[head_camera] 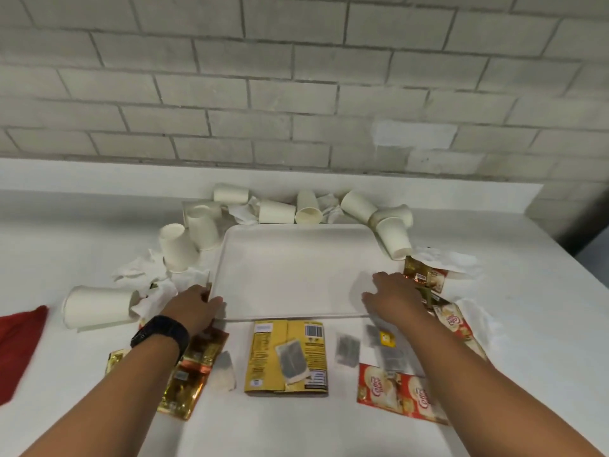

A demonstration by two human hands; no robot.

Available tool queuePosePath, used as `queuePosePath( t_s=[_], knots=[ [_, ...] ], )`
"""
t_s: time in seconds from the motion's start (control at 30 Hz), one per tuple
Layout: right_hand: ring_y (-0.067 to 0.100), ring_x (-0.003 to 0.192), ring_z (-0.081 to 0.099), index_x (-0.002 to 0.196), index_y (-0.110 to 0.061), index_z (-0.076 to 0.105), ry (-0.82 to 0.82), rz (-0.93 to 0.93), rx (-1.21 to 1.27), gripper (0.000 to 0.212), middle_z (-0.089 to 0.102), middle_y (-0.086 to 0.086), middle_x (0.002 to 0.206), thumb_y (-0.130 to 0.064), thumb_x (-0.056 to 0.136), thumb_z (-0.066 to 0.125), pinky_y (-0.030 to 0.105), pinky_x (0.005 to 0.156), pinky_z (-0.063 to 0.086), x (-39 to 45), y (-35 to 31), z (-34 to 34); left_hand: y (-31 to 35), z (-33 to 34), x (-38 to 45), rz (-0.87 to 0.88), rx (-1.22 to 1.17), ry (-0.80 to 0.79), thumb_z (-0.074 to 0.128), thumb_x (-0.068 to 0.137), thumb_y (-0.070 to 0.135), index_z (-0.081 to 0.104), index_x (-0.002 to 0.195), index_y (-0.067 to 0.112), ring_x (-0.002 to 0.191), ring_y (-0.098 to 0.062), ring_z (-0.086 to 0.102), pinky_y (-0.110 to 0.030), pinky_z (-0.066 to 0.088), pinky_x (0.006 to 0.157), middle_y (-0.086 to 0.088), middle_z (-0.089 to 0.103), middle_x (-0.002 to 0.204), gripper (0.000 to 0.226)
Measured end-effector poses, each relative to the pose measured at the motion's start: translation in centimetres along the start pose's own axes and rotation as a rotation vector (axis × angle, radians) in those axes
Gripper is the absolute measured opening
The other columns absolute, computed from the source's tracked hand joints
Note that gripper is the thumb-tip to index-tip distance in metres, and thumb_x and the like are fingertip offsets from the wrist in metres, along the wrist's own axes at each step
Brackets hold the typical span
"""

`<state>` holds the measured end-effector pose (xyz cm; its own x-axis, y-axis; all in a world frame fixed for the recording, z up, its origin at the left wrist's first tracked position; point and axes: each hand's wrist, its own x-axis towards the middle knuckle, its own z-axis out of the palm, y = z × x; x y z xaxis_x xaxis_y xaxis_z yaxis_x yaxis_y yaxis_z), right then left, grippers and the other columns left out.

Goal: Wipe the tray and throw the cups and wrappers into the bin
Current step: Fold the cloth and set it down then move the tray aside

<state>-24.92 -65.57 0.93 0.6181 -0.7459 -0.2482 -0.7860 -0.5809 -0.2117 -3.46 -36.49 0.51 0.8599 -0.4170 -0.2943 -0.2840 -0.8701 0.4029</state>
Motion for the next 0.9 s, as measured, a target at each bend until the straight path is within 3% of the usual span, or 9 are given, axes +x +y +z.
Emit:
queuePosePath(
  t_s=[0.13,0.2,0.33,0.47,0.57,0.63,0.73,0.83,0.9],
  knots=[
    [0.033,0.135,0.034,0.146,-0.028,0.028,-0.02,0.055,0.08,0.069,0.036,0.007,0.148,-0.057,0.085,0.045,0.043,0.105,0.035,0.8,-0.2,-0.3,0.7,-0.1,-0.1,-0.044,-0.059,0.008,0.047,0.095,0.042,0.059,0.116,0.014,0.095,-0.025,0.06,-0.033,0.047,0.089,-0.007,0.066,0.112,0.036],
    [0.034,0.132,0.038,0.146,-0.028,0.03,-0.045,0.079,0.101,0.067,0.043,0.007,0.144,-0.056,0.086,0.044,0.041,0.102,0.038,1.5,-0.3,-0.7,1.2,-0.2,-0.2,-0.059,-0.07,0.005,0.045,0.097,0.041,0.057,0.117,0.014,0.091,-0.022,0.058,-0.031,0.045,0.084,-0.006,0.064,0.108,0.036],
    [0.033,0.124,0.047,0.137,-0.027,0.044,-0.001,0.171,0.414,0.06,0.049,0.008,0.136,-0.049,0.083,0.057,0.037,0.098,0.044,2.4,-0.2,-1.4,1.3,-0.1,-0.1,-0.089,-0.132,0.006,0.045,0.097,0.041,0.055,0.123,0.013,0.089,-0.022,0.055,-0.031,0.045,0.079,-0.009,0.063,0.115,0.04],
    [0.029,0.107,0.057,0.122,-0.015,0.052,0.114,0.248,0.788,0.046,0.05,0.011,0.129,-0.032,0.082,0.068,0.029,0.076,0.044,2.1,-0.3,-1.2,0.3,-0.4,0.3,-0.163,-0.382,0.03,0.053,0.094,0.037,0.055,0.117,0.016,0.085,-0.025,0.065,-0.036,0.054,0.078,-0.008,0.066,0.102,0.032],
    [0.027,0.081,0.061,0.108,-0.02,0.049,0.21,0.251,0.947,0.031,0.059,0.016,0.117,-0.02,0.081,0.065,0.028,0.061,0.044,1.5,-0.1,-1.1,-0.1,-0.7,0.4,-0.193,-0.512,0.054,0.056,0.088,0.033,0.06,0.101,0.009,0.08,-0.03,0.067,-0.042,0.056,0.079,-0.013,0.069,0.094,0.027],
    [0.022,0.072,0.059,0.111,-0.023,0.05,0.257,0.243,0.943,0.029,0.061,0.016,0.113,-0.017,0.084,0.058,0.025,0.056,0.043,0.8,-0.1,-1.2,0.2,-0.8,-0.2,-0.211,-0.669,0.054,0.053,0.086,0.028,0.059,0.102,0.007,0.073,-0.028,0.068,-0.038,0.058,0.067,-0.016,0.07,0.091,0.027],
    [0.024,0.085,0.06,0.12,-0.021,0.056,0.368,0.167,0.767,0.033,0.057,0.013,0.12,-0.018,0.087,0.055,0.027,0.062,0.044,-0.6,0.4,-1.2,0.7,-0.7,-1.5,-0.203,-0.811,0.103,0.044,0.091,0.02,0.056,0.113,0.008,0.069,-0.025,0.068,-0.026,0.049,0.048,-0.015,0.069,0.094,0.028],
    [0.022,0.096,0.055,0.125,-0.019,0.057,0.455,0.099,0.77,0.034,0.051,0.01,0.124,-0.021,0.09,0.055,0.026,0.07,0.043,-2.5,0.7,-1.6,1.1,-0.8,-3.9,-0.155,-0.919,0.174,0.042,0.092,0.022,0.051,0.122,0.016,0.074,-0.028,0.069,-0.027,0.05,0.045,-0.014,0.067,0.101,0.032],
    [0.024,0.11,0.056,0.132,-0.021,0.052,0.466,0.109,0.8,0.042,0.052,0.007,0.127,-0.026,0.09,0.055,0.031,0.084,0.046,-3.5,1.2,-2.4,1.7,-1.1,-5.4,-0.124,-0.998,0.208,0.041,0.094,0.027,0.048,0.125,0.017,0.075,-0.029,0.069,-0.03,0.052,0.047,-0.013,0.065,0.104,0.033]
  ],
)
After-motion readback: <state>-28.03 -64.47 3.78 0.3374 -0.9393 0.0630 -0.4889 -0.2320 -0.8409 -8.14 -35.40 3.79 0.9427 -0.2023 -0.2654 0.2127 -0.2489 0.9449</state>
